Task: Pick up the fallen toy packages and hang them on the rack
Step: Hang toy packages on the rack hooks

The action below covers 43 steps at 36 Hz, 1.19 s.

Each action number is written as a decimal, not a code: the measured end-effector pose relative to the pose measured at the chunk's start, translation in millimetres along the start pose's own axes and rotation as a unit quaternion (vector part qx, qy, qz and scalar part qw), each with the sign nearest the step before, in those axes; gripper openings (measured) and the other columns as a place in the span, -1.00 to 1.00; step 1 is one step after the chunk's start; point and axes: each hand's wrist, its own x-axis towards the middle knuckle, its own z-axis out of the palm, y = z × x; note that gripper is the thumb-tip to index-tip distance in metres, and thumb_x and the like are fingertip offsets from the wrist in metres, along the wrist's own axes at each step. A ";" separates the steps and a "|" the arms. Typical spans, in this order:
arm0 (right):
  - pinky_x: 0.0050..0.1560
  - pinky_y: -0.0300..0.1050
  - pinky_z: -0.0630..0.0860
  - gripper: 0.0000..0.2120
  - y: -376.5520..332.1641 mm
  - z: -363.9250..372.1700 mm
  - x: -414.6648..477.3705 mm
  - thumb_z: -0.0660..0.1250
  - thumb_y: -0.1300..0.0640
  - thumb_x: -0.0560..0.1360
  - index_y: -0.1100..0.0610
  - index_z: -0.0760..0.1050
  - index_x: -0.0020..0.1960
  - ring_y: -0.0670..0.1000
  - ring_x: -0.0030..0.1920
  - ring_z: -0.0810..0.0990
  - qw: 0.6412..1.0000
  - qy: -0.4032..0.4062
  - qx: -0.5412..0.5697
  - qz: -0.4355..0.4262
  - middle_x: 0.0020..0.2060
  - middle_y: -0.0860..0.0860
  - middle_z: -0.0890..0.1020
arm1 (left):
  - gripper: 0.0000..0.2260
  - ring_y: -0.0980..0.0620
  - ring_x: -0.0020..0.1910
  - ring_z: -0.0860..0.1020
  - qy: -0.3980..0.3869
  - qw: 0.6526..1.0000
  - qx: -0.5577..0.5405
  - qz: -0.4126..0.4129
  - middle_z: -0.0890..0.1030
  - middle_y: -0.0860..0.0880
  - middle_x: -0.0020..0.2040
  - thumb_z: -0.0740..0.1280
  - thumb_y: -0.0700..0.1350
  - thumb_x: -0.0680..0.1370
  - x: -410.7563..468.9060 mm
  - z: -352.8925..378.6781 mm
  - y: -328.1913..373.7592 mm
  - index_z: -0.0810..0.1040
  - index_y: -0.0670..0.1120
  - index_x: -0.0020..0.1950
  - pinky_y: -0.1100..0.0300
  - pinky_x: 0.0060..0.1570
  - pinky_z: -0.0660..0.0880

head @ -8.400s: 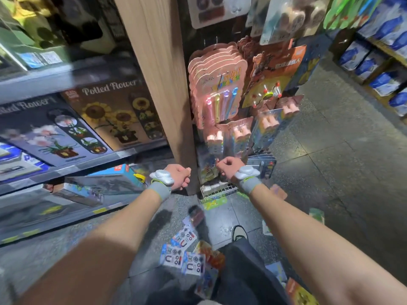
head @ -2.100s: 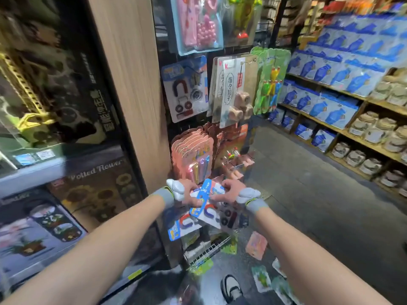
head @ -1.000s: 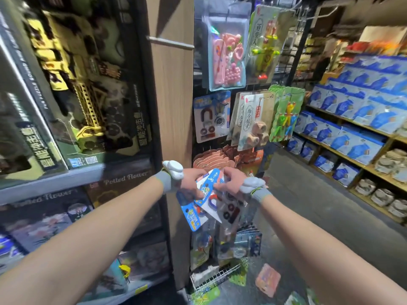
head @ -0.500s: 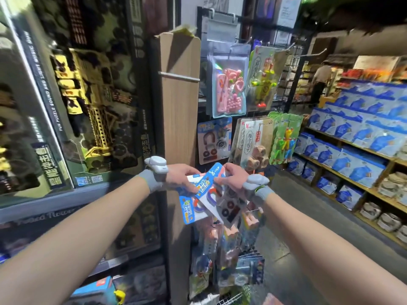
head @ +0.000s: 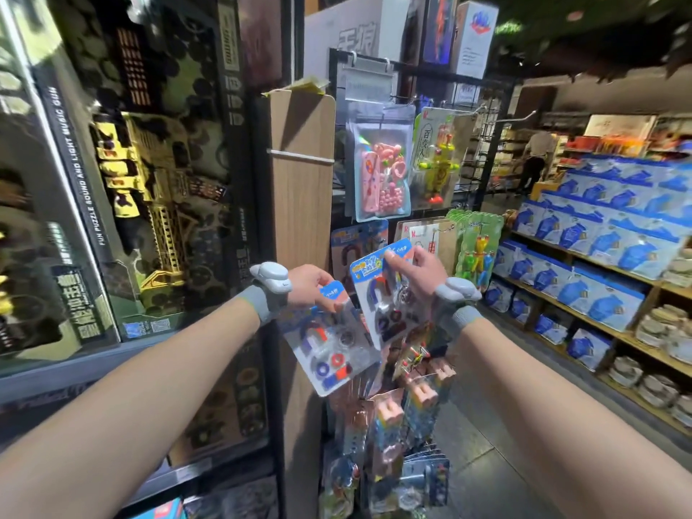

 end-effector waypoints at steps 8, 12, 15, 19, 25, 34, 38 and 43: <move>-0.10 0.08 0.52 -0.38 -6.6 5.4 7.4 0.44 -0.40 0.27 0.16 0.43 -0.19 0.00 -0.26 0.46 0.999 0.047 0.024 -0.001 -0.26 0.06 0.54 | -0.79 0.11 -0.23 0.52 0.003 1.000 0.007 0.009 0.62 0.02 -0.19 0.56 -0.01 0.40 1.1 -2.2 6.7 0.65 -0.07 -0.07 0.27 -0.21 0.42; 0.01 0.14 0.55 -0.29 -0.8 5.0 7.6 0.48 -0.38 0.26 0.28 0.46 -0.08 0.02 -0.20 0.55 0.998 0.032 0.056 0.008 -0.21 0.07 0.62 | -0.74 0.09 -0.22 0.53 0.001 1.000 0.010 0.005 0.64 0.01 -0.17 0.56 -0.03 0.40 -0.8 -1.3 8.3 0.66 -0.13 -0.01 0.27 -0.23 0.42; -0.09 -0.12 0.55 -0.53 -6.0 9.2 2.8 0.45 -0.16 0.43 0.25 0.54 0.01 -0.07 -0.18 0.62 0.997 0.030 0.075 0.004 -0.16 0.01 0.68 | -0.81 0.15 -0.25 0.53 0.007 1.000 0.008 0.003 0.64 0.03 -0.19 0.55 -0.09 0.41 -1.9 1.2 8.2 0.66 -0.11 -0.05 0.31 -0.29 0.39; 0.08 0.14 0.57 -0.40 -7.1 10.5 2.1 0.46 -0.23 0.38 0.30 0.50 0.06 0.08 -0.09 0.67 0.997 0.018 0.077 0.005 -0.06 0.12 0.69 | -0.85 0.08 -0.16 0.58 0.009 1.000 0.019 0.010 0.68 -0.03 -0.09 0.54 -0.16 0.41 1.1 4.9 8.1 0.66 -0.09 -0.06 0.25 -0.20 0.48; -0.19 -0.20 0.55 -0.44 -10.5 12.3 2.4 0.42 -0.13 0.46 0.37 0.45 0.09 -0.07 -0.21 0.60 0.997 0.020 0.078 0.002 -0.14 0.13 0.63 | -0.87 0.06 -0.14 0.59 -0.013 0.999 0.027 0.016 0.68 -0.04 -0.06 0.52 -0.14 0.43 3.1 8.6 12.5 0.67 -0.09 -0.05 0.21 -0.14 0.53; -0.17 -0.14 0.60 -0.53 -16.4 20.2 4.7 0.43 -0.13 0.46 0.29 0.49 0.02 0.00 -0.16 0.66 0.997 0.027 0.076 -0.001 -0.16 0.07 0.67 | -0.81 0.04 -0.10 0.63 -0.010 1.000 0.022 0.018 0.71 0.01 -0.05 0.53 -0.09 0.44 2.8 12.4 8.8 0.70 -0.09 0.02 0.28 -0.19 0.49; 0.07 0.11 0.62 -0.62 -11.8 15.8 6.1 0.43 -0.02 0.50 0.28 0.50 0.09 0.10 -0.02 0.70 0.989 0.001 0.143 0.022 -0.04 0.11 0.70 | -0.88 0.14 -0.19 0.57 -0.017 0.998 0.054 0.013 0.65 0.07 -0.14 0.53 -0.12 0.43 1.5 11.3 10.8 0.66 -0.06 -0.07 0.36 -0.27 0.41; 0.01 -0.03 0.61 -0.75 -10.0 9.2 5.5 0.39 0.07 0.54 0.25 0.52 0.07 0.04 -0.04 0.70 0.987 -0.003 0.160 0.026 -0.01 0.13 0.70 | -0.86 0.19 -0.29 0.52 -0.017 0.998 0.059 0.016 0.61 0.14 -0.24 0.54 -0.05 0.42 1.2 10.6 10.6 0.65 -0.01 -0.09 0.39 -0.32 0.36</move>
